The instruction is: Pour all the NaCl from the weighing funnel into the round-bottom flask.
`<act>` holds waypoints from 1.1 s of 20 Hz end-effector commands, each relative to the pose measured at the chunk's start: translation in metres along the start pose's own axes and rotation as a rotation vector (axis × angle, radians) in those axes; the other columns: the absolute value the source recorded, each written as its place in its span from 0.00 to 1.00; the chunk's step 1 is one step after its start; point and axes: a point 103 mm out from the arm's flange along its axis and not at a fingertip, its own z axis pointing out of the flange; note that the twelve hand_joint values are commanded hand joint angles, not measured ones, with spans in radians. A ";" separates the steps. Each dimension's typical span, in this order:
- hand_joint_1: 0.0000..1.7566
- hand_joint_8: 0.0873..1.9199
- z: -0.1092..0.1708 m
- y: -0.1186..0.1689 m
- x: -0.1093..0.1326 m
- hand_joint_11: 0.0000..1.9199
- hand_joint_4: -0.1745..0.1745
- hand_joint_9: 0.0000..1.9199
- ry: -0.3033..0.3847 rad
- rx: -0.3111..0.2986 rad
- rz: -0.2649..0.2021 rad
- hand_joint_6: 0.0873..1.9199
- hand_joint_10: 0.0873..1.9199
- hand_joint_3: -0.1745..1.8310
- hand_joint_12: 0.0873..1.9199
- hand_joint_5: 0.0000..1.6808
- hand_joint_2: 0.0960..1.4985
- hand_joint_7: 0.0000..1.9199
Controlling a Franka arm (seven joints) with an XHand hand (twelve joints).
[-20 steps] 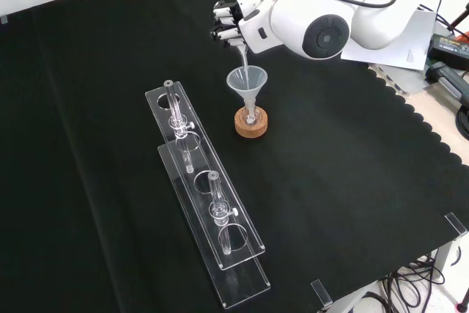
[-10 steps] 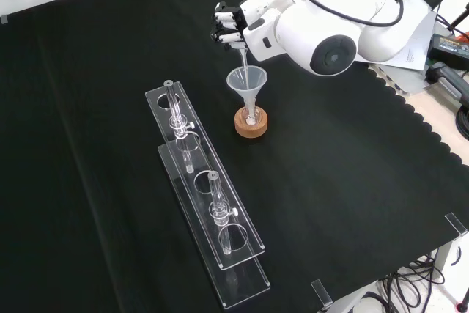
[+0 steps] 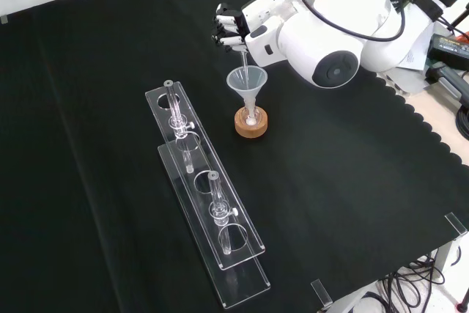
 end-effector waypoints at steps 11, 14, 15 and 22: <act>0.66 0.28 -0.023 -0.002 0.004 0.54 1.00 0.61 -0.119 -0.010 0.004 0.21 0.03 0.44 0.44 0.83 0.35 0.39; 0.66 0.28 -0.024 -0.003 0.003 0.54 1.00 0.61 -0.135 -0.004 0.008 0.21 0.03 0.44 0.44 0.83 0.35 0.39; 0.66 0.28 -0.024 -0.003 0.003 0.54 1.00 0.61 -0.138 0.000 0.009 0.21 0.03 0.44 0.44 0.83 0.35 0.39; 0.66 0.28 -0.021 -0.001 0.002 0.54 1.00 0.61 -0.150 0.023 0.012 0.21 0.02 0.44 0.44 0.83 0.35 0.39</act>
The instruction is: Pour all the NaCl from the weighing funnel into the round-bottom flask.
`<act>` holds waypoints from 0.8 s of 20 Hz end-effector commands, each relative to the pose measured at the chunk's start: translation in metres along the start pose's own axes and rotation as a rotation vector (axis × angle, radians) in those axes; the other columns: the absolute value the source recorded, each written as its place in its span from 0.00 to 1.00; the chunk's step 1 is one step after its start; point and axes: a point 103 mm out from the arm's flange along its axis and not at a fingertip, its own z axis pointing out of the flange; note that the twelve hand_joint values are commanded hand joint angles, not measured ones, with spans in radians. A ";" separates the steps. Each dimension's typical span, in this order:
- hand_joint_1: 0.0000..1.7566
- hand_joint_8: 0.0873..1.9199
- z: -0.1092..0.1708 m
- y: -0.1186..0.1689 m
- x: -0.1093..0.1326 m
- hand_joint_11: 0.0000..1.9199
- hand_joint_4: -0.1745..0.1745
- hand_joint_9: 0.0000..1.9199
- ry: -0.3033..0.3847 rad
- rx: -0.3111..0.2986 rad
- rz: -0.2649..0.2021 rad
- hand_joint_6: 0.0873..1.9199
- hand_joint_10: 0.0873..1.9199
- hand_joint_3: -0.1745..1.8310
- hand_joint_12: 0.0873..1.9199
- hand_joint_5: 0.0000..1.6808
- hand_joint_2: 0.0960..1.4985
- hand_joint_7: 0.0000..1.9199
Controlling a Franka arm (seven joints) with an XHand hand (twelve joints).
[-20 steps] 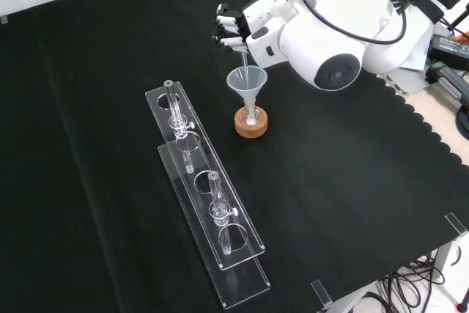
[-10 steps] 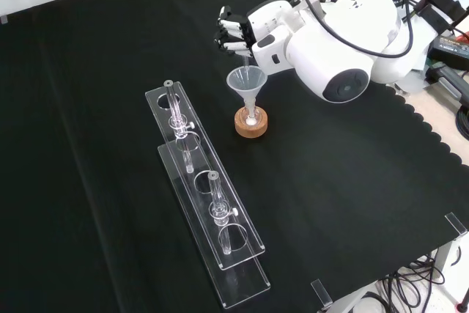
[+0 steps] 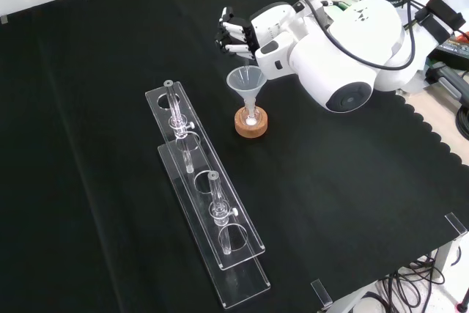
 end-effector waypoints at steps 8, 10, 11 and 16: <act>0.66 0.28 0.005 0.004 -0.002 0.54 1.00 0.61 0.004 0.016 0.004 0.21 0.02 0.44 0.44 0.83 0.35 0.39; 0.66 0.28 0.005 0.004 -0.001 0.54 1.00 0.61 0.006 0.017 0.005 0.21 0.02 0.44 0.44 0.83 0.35 0.39; 0.66 0.28 0.005 0.005 -0.001 0.54 1.00 0.61 0.005 0.019 0.005 0.21 0.02 0.44 0.44 0.83 0.35 0.39; 0.66 0.28 0.006 0.005 -0.001 0.54 1.00 0.61 0.007 0.019 0.006 0.21 0.02 0.44 0.44 0.83 0.35 0.39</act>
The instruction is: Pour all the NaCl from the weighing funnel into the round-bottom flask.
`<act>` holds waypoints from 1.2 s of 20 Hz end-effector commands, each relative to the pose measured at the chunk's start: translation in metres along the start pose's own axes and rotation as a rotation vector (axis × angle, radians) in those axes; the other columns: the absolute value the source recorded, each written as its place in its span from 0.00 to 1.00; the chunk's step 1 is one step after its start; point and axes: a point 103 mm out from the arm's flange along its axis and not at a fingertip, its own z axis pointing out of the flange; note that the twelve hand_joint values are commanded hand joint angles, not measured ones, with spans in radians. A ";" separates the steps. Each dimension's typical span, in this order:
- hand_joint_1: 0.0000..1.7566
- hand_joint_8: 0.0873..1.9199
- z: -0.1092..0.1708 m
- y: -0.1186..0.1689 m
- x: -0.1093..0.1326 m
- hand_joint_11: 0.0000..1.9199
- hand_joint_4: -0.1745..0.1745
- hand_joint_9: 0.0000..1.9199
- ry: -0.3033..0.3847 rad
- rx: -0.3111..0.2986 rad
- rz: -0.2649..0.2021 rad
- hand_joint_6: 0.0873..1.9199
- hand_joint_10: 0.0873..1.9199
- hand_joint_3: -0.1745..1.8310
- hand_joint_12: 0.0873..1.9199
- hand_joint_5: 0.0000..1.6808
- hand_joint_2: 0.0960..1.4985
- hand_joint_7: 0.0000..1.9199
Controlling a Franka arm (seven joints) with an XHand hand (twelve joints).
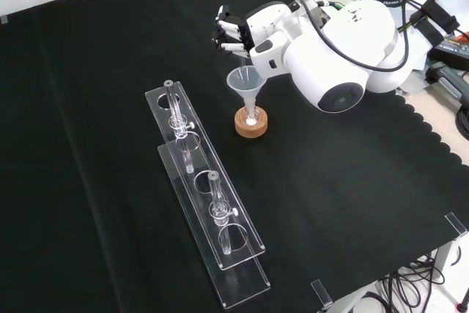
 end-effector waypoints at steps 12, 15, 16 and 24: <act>0.66 0.28 0.015 0.000 -0.006 0.54 1.00 0.61 0.263 -0.008 0.025 0.21 0.02 0.44 0.44 0.83 0.35 0.39; 0.66 0.28 0.024 0.000 -0.007 0.54 1.00 0.61 0.391 -0.009 0.022 0.21 0.02 0.44 0.44 0.83 0.35 0.39; 0.66 0.28 0.026 0.000 -0.007 0.54 1.00 0.61 0.416 -0.021 0.021 0.21 0.02 0.44 0.44 0.83 0.35 0.39; 0.66 0.28 0.043 0.001 -0.012 0.55 1.00 0.62 0.617 -0.048 0.031 0.22 0.02 0.44 0.44 0.83 0.35 0.39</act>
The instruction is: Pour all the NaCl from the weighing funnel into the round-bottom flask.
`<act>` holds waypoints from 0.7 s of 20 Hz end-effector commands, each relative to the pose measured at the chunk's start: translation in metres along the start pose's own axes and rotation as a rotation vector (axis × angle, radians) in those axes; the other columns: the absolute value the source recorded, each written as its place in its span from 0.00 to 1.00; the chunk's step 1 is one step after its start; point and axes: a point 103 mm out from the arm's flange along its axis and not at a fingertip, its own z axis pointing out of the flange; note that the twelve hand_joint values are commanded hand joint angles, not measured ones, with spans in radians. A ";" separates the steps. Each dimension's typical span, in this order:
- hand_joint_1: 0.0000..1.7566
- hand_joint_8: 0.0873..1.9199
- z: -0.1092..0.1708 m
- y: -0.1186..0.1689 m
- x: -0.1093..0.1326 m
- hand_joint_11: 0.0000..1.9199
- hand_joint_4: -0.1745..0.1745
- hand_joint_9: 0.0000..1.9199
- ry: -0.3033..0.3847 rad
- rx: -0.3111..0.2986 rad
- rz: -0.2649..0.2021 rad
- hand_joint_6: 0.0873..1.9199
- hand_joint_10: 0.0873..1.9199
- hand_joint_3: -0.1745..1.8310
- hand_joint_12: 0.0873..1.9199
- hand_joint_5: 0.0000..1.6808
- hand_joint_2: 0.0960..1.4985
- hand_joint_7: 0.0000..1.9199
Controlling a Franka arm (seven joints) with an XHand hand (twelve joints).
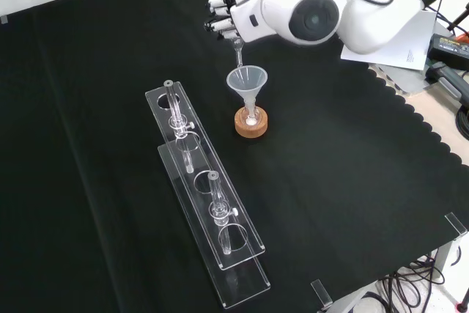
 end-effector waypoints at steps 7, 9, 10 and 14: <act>0.66 0.28 0.023 0.005 -0.017 0.55 1.00 0.62 0.448 -0.022 -0.025 0.22 0.02 0.44 0.43 0.83 0.35 0.39; 0.66 0.28 0.025 0.006 -0.022 0.55 1.00 0.62 0.498 -0.016 -0.029 0.22 0.02 0.44 0.43 0.83 0.35 0.39; 0.66 0.28 0.026 0.007 -0.024 0.55 1.00 0.62 0.513 -0.016 -0.031 0.22 0.02 0.44 0.43 0.83 0.35 0.39; 0.66 0.28 0.025 0.008 -0.036 0.55 1.00 0.62 0.552 -0.012 -0.029 0.22 0.02 0.44 0.43 0.83 0.35 0.39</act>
